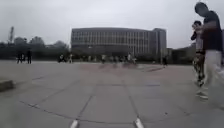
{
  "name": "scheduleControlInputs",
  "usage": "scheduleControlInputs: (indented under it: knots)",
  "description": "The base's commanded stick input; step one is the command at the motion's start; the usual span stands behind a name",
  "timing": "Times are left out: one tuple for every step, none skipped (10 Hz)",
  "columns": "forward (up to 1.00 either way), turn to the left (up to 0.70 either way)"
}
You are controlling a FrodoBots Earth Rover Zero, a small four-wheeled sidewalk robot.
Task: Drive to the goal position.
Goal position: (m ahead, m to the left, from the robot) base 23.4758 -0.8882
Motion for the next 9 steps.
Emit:
scheduleControlInputs:
  knots:
    - [0.85,-0.04]
    - [0.85,-0.04]
    - [0.85,-0.34]
    - [0.85,-0.34]
    - [0.85,-0.34]
    - [0.85,-0.34]
    - [0.85,-0.34]
    - [0.85,-0.34]
    - [0.85,-0.34]
